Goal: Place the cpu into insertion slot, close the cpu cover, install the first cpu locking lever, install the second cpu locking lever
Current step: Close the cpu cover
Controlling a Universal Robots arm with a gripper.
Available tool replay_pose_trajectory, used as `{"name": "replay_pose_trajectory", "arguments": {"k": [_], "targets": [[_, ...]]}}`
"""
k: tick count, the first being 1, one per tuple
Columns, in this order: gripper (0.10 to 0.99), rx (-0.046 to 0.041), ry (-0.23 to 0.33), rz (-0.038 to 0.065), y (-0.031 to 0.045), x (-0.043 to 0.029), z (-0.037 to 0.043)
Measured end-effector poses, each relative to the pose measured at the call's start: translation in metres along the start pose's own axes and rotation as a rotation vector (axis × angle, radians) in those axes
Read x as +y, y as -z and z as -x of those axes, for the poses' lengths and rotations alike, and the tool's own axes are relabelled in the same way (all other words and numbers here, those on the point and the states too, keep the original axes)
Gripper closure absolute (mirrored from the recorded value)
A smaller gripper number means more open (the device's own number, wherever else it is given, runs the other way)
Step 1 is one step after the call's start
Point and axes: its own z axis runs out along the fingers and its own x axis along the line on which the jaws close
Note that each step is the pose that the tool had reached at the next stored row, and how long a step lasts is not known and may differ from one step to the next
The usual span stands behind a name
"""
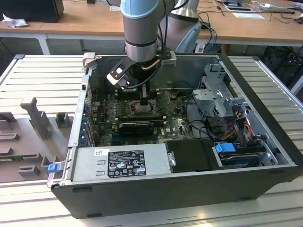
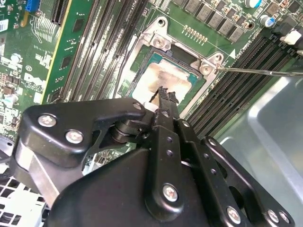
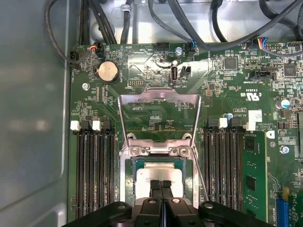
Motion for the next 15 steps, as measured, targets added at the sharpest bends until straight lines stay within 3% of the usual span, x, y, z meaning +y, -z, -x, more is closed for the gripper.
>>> {"name": "replay_pose_trajectory", "arguments": {"k": [2, 3, 4, 15], "targets": [[0.980, 0.0004, 0.000, 0.000, 0.0018, 0.0005, -0.0001], [0.980, 0.0025, -0.001, -0.012, 0.0014, 0.0064, 0.0001], [0.980, 0.0038, -0.001, -0.014, 0.0014, 0.0078, 0.0002], [0.980, 0.0038, -0.001, -0.015, 0.0035, 0.0088, 0.0001]]}}
